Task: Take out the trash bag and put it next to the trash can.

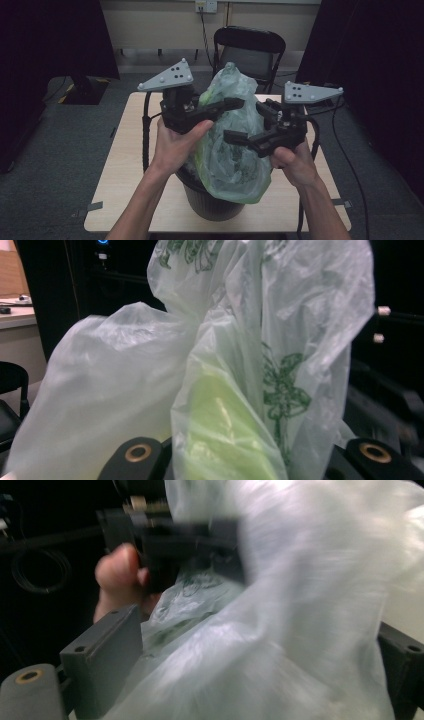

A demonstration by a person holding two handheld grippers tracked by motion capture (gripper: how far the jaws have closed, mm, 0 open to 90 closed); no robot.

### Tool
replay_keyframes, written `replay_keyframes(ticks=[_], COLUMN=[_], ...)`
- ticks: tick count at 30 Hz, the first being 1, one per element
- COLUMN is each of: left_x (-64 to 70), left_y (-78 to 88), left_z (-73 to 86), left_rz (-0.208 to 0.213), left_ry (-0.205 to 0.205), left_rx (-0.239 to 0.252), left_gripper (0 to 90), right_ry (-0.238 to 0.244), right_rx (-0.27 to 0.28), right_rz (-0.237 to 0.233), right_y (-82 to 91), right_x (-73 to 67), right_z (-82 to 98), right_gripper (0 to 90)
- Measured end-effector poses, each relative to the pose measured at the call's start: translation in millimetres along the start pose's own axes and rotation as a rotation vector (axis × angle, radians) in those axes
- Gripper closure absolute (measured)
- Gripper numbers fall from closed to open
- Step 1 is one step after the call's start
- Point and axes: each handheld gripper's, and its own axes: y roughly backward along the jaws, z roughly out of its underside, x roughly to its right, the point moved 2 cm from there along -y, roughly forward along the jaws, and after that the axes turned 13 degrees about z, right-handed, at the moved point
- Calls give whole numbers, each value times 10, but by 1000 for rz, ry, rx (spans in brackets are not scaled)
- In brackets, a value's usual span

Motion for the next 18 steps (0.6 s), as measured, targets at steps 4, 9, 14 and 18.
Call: replay_keyframes(ticks=[4, 9, 14, 18], left_x=[27, 27, 2, -41], left_y=[-39, -80, -125, -130], left_z=[-39, -69, -78, -92], left_rz=[-5, 11, 18, 35], left_ry=[-15, -6, 6, 23], left_rx=[-17, -12, -3, 14], left_gripper=[898, 898, 898, 897], right_ry=[35, 63, 100, 101], right_rx=[-47, -72, -101, -95], right_rz=[28, 45, 134, 161], right_y=[-75, -108, -148, -123], right_x=[-22, -24, -20, 33], right_z=[40, 69, 61, 38], right_gripper=[81, 118, 272, 495])
